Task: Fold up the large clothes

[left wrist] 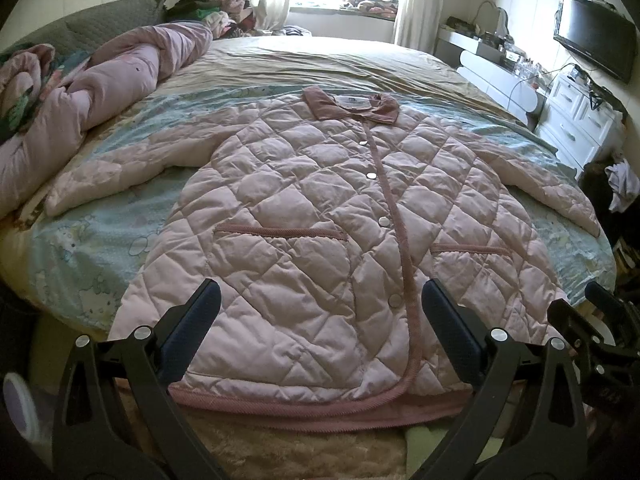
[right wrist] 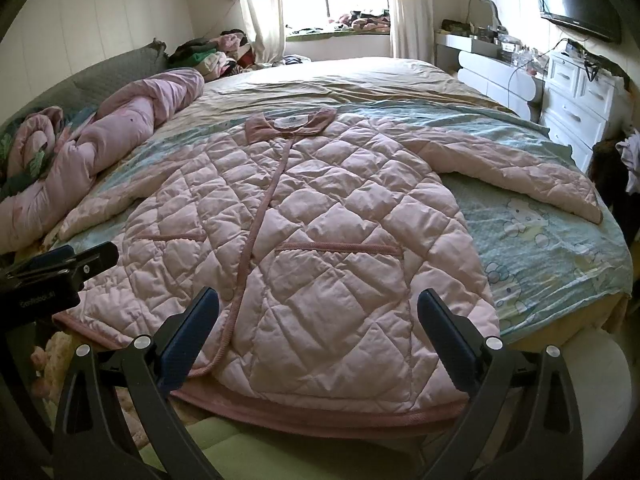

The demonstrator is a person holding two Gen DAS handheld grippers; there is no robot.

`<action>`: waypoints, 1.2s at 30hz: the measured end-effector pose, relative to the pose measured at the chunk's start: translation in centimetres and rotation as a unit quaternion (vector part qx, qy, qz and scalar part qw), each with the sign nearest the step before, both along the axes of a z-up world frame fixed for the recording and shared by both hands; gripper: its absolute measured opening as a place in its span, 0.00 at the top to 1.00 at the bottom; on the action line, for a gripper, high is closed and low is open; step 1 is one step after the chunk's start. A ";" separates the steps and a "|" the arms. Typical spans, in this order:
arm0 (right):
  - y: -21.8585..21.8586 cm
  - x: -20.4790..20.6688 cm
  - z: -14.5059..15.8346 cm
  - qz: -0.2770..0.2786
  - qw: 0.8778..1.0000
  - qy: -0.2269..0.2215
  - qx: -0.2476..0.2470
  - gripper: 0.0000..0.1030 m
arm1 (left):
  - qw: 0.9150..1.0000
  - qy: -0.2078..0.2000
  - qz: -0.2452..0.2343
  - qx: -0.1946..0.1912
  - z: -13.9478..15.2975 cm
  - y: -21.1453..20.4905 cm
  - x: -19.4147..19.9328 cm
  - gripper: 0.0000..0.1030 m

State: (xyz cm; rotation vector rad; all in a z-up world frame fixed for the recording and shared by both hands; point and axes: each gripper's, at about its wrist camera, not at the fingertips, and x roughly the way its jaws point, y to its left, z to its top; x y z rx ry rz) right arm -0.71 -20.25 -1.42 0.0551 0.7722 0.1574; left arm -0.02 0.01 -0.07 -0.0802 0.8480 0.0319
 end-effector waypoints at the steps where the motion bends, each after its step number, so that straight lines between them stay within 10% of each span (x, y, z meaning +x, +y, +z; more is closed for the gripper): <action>1: 0.0 0.0 0.1 -0.001 1.000 -0.001 0.000 0.04 | 1.000 0.000 -0.001 -0.001 0.0 0.0 0.0 0.09; 36: 0.1 0.5 0.1 0.004 1.000 0.003 0.001 0.04 | 1.000 0.002 0.000 0.004 0.1 0.4 -0.1 0.09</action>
